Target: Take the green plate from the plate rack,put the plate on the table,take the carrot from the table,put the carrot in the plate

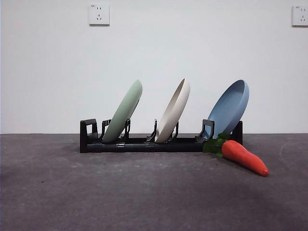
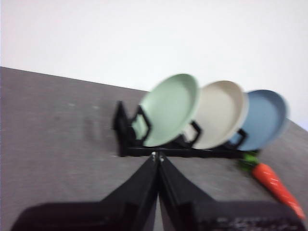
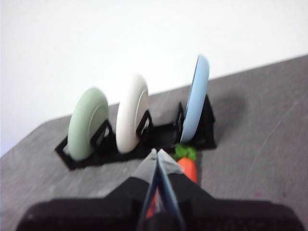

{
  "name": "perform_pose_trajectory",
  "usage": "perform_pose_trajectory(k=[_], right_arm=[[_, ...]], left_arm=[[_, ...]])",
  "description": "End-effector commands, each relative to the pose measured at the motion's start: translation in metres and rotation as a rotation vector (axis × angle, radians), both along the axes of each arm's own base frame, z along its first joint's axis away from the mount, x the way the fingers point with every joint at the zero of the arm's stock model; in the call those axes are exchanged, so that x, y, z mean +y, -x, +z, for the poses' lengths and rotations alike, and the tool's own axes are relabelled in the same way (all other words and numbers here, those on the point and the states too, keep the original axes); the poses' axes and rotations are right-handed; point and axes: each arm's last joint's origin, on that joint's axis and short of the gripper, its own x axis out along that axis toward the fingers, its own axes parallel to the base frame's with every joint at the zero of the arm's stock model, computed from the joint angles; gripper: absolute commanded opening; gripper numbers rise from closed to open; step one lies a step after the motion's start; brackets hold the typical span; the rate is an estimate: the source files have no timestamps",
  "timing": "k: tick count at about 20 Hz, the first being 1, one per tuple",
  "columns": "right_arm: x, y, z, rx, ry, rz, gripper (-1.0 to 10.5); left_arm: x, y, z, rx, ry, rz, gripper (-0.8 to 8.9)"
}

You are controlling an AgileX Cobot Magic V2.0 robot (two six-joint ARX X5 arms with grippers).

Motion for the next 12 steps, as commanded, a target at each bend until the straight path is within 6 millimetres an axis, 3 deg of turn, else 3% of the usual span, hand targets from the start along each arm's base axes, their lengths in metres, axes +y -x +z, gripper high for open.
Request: perform_pose_trajectory(k=[1,6,12], right_arm=[[0.002,-0.001,0.019,0.048,0.042,0.066,-0.1],[0.006,-0.008,0.045,0.187,0.137,0.217,-0.1],[0.010,-0.016,0.064,0.330,0.227,0.392,-0.1]], left_arm=[[-0.002,0.003,0.019,-0.004,0.003,-0.074,-0.07],[-0.006,0.002,0.047,0.052,-0.035,-0.217,-0.07],[-0.011,-0.004,0.061,0.152,-0.078,-0.436,-0.07]])
